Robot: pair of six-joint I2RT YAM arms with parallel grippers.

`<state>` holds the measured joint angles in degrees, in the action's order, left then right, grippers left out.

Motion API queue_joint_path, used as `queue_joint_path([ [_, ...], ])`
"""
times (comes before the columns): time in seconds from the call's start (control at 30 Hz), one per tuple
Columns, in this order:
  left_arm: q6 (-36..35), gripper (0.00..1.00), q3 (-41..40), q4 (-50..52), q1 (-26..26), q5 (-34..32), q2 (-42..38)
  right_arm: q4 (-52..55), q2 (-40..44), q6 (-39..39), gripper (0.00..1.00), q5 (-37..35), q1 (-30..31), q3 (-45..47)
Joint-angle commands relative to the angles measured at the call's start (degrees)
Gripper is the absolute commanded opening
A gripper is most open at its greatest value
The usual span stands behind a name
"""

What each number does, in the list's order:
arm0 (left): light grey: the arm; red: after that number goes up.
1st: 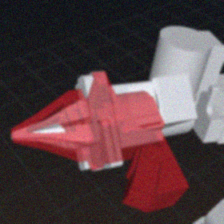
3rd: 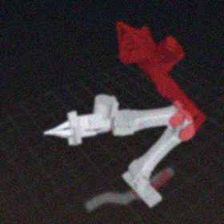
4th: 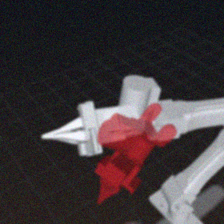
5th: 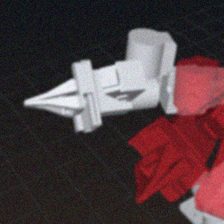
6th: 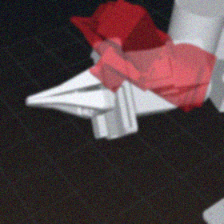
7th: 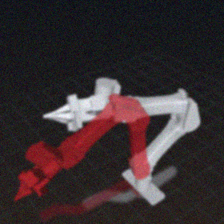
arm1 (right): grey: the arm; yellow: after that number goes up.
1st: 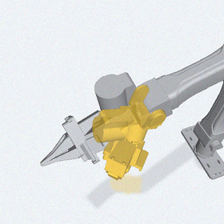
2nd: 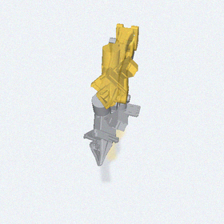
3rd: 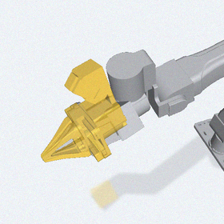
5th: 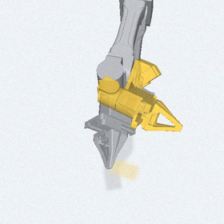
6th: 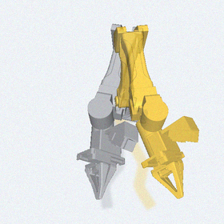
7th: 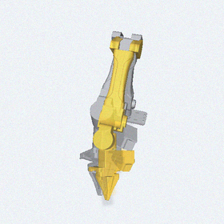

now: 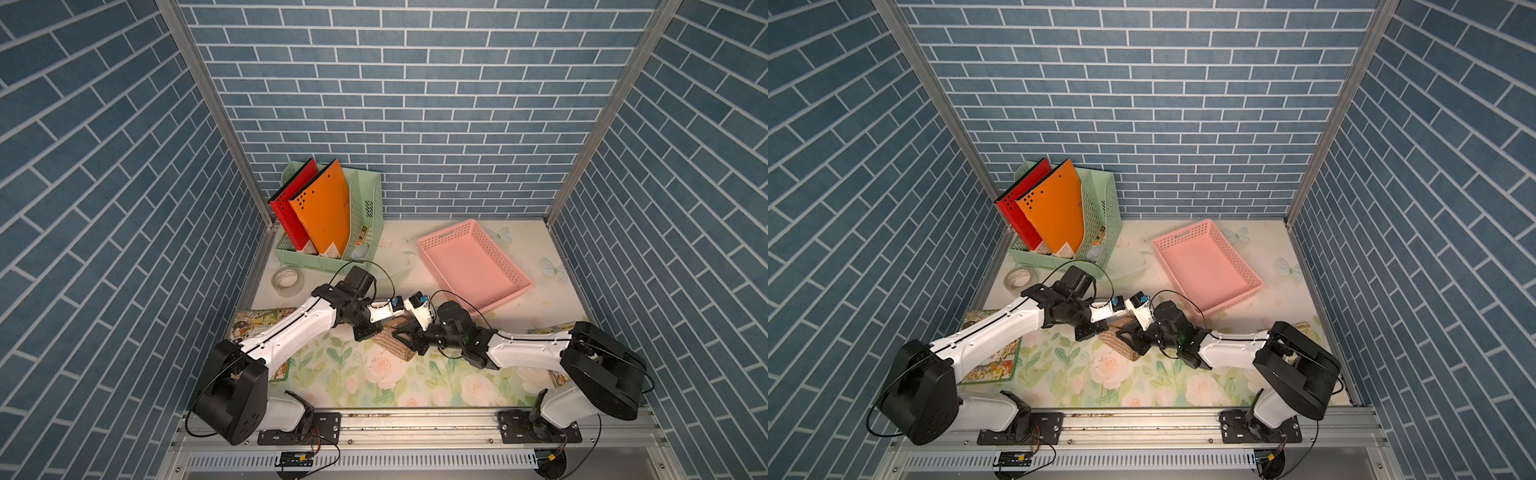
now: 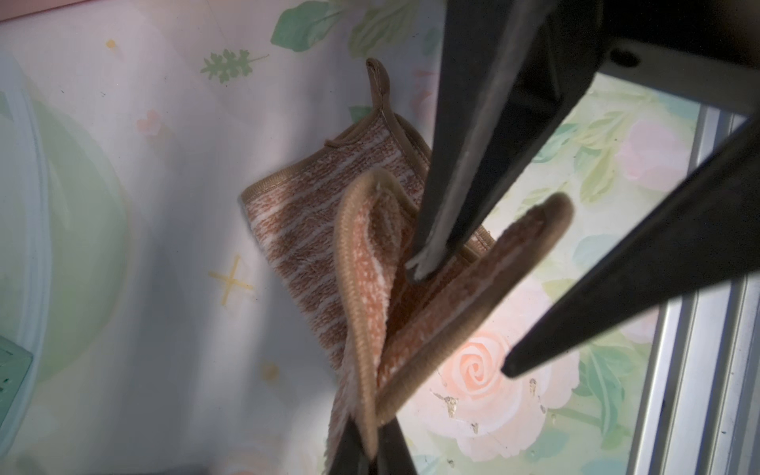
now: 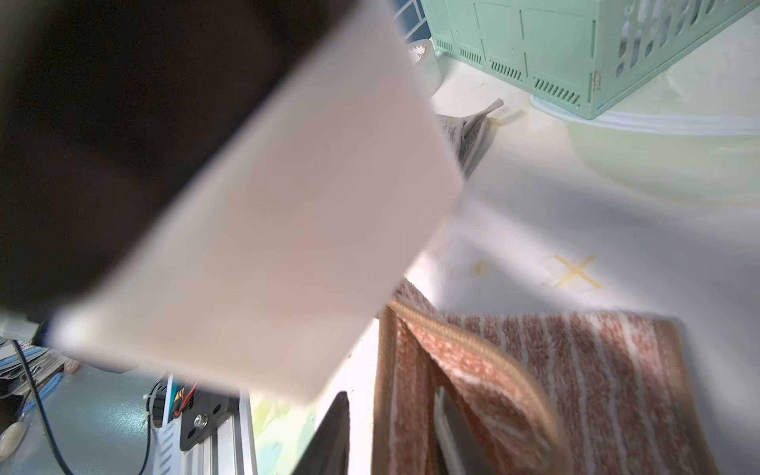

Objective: Fold the square dishcloth
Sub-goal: Fold the cleaning item at the center of the board.

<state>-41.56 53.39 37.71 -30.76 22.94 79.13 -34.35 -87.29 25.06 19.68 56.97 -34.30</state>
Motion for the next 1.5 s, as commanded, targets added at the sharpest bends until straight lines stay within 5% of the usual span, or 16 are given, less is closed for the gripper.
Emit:
queue_joint_path([
  [0.0, 0.54, 0.09, 2.36, -2.20, -0.48, 2.43, 0.32, 4.62, -1.64, -2.84, 0.24, 0.61, 0.86, -1.30],
  [0.1, 0.60, 0.10, 2.60, -2.04, -0.49, 2.65, 0.29, 3.28, -1.18, -2.57, 0.00, -0.44, 0.83, -0.95],
  [0.27, 0.99, 0.48, 3.34, -2.65, -0.38, 0.09, 0.54, 3.64, 1.27, 0.66, 0.00, -1.84, 0.87, 1.62],
  [0.37, -0.23, 0.55, 6.29, -1.52, 0.65, 0.43, 2.61, 5.61, 4.13, 4.53, 0.00, -4.35, 1.01, 4.54],
  [0.63, -1.05, 0.56, 15.60, 1.86, 1.79, 4.19, 8.66, 9.37, 6.63, 11.12, 0.00, -11.35, 0.60, 7.74],
  [0.9, -0.43, 0.56, 10.04, -1.27, 1.77, 3.90, 6.31, 6.52, 5.92, 11.19, 0.00, -6.85, -2.99, 6.13],
  [1.03, 4.95, 0.53, 7.59, -11.61, 1.76, 2.68, 8.33, 7.27, 7.56, 10.81, 0.00, -5.98, -3.82, 6.02],
  [1.17, 8.49, 0.48, 11.29, -15.33, 1.08, 5.24, 16.50, 7.54, 6.49, 10.80, 0.00, -5.25, -4.05, 6.05],
  [1.47, 3.93, 0.40, 12.87, -13.52, -2.07, 1.23, 27.61, 7.76, 5.08, 10.36, 0.00, -3.82, -5.40, 4.35],
])
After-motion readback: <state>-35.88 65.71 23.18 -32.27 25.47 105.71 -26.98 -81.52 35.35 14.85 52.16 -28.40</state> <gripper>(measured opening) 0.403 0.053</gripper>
